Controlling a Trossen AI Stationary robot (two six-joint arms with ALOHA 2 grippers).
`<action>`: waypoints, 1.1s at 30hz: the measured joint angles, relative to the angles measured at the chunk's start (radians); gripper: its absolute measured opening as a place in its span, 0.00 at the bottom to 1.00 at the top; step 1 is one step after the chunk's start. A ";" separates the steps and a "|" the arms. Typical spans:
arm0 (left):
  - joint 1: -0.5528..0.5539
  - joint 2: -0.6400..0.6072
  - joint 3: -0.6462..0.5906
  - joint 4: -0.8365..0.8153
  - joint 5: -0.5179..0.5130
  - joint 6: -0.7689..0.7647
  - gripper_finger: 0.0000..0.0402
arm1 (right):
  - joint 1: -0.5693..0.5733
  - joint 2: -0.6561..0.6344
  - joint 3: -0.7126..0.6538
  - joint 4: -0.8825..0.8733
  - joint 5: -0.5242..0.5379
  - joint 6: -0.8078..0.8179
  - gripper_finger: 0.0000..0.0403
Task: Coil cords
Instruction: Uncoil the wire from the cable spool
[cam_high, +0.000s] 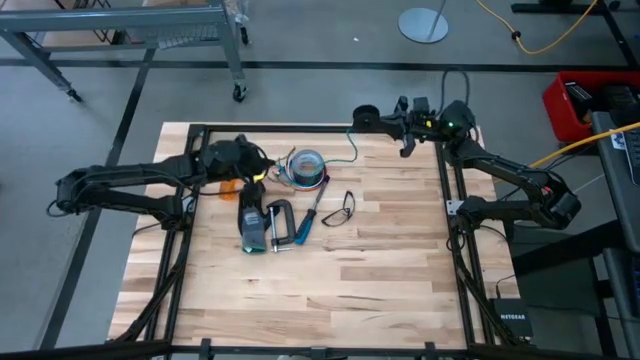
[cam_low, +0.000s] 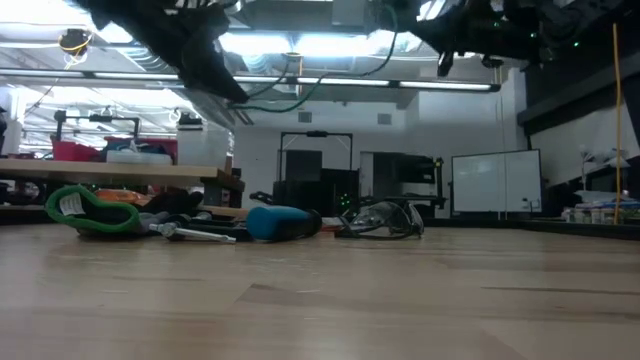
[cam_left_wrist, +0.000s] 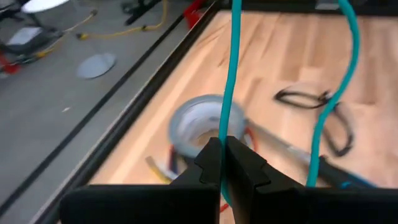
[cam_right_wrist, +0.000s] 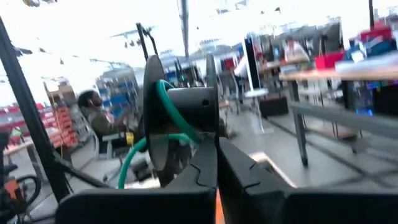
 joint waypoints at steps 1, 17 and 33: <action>0.000 0.000 -0.021 0.041 0.018 -0.007 0.00 | 0.000 0.000 0.000 0.026 0.004 0.017 0.00; -0.142 0.201 -0.100 0.539 0.105 -0.084 0.00 | -0.084 0.002 0.001 0.056 0.188 0.119 0.00; -0.120 0.667 0.251 0.960 0.498 0.078 0.00 | -0.084 0.003 0.001 -0.304 0.396 -0.122 0.00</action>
